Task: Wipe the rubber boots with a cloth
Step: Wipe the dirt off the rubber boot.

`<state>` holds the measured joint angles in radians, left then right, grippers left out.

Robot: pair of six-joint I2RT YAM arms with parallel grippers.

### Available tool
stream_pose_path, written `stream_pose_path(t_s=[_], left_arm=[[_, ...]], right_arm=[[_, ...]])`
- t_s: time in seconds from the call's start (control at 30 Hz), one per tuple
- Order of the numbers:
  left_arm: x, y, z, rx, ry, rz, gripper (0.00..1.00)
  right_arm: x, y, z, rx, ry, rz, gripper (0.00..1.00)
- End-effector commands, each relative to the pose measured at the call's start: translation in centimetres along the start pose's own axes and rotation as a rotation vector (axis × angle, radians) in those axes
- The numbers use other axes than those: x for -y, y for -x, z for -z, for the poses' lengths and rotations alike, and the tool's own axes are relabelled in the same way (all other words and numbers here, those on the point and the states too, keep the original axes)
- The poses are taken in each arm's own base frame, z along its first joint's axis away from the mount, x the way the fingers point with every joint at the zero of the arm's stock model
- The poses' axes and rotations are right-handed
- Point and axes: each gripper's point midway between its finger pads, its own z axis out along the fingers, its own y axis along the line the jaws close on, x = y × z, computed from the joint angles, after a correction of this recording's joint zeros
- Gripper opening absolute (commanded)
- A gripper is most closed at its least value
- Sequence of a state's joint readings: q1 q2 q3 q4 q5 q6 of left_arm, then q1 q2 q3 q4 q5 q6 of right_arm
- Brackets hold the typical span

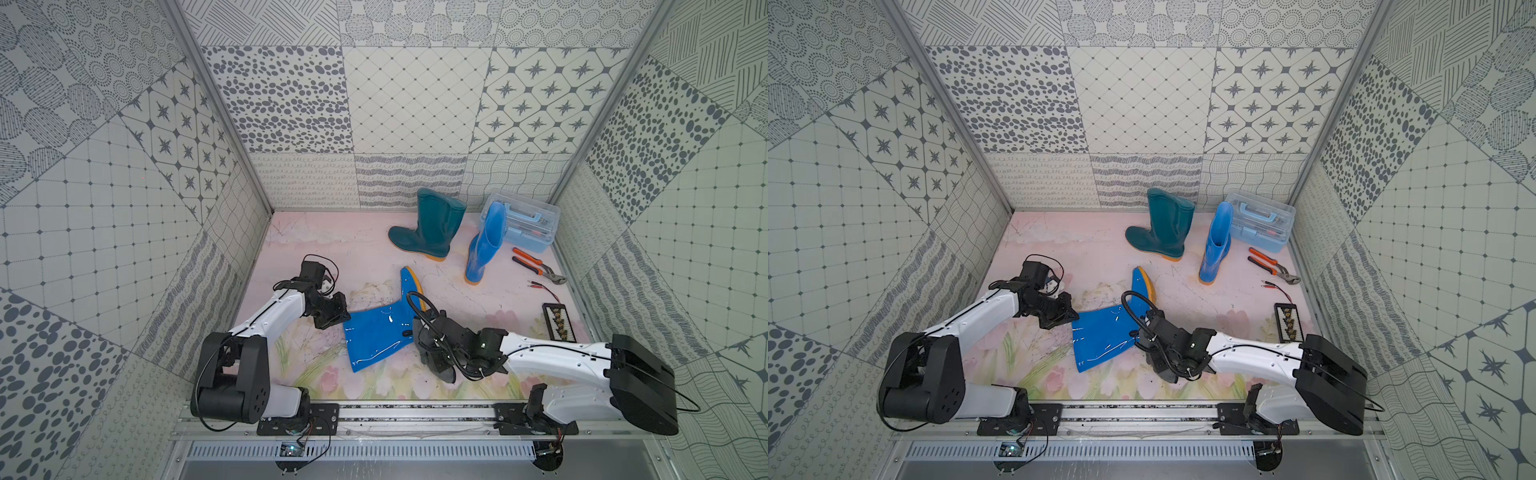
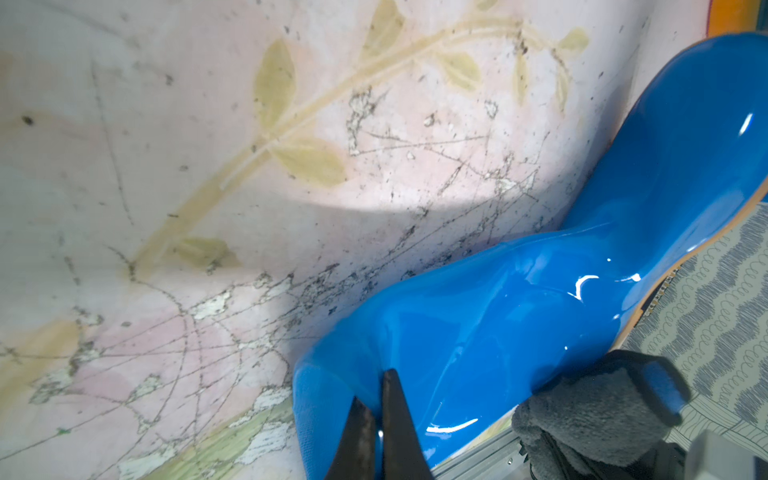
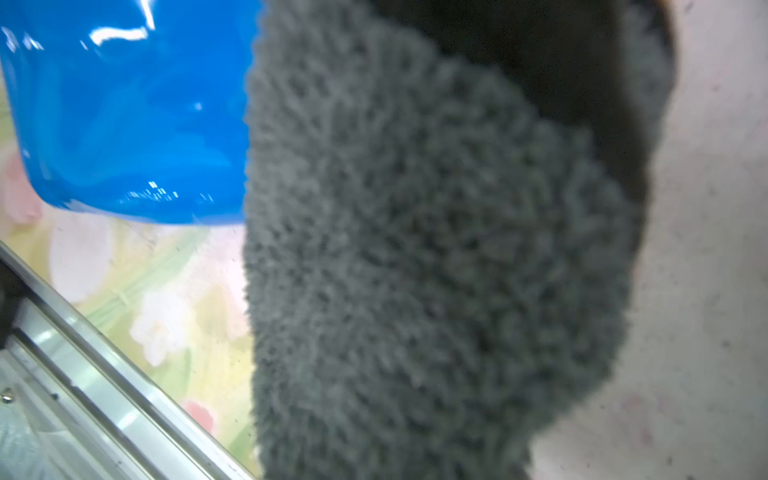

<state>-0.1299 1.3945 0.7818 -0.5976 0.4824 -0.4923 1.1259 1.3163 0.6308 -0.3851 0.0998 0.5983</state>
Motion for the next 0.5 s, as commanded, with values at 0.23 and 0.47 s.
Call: stream_pose_path(t_s=[0.23, 0.47], left_arm=[[-0.5, -1.1, -0.4, -0.009, -0.018, 0.016, 0.00], [-0.2, -1.3, 0.2, 0.010, -0.028, 0.020, 0.00]], right_arm=[[-6.4, 2.0, -4.2, 0.039, 0.140, 0.132, 0.00], [-17.5, 2.8, -6.0, -0.008, 0.366, 0.300, 0.00]])
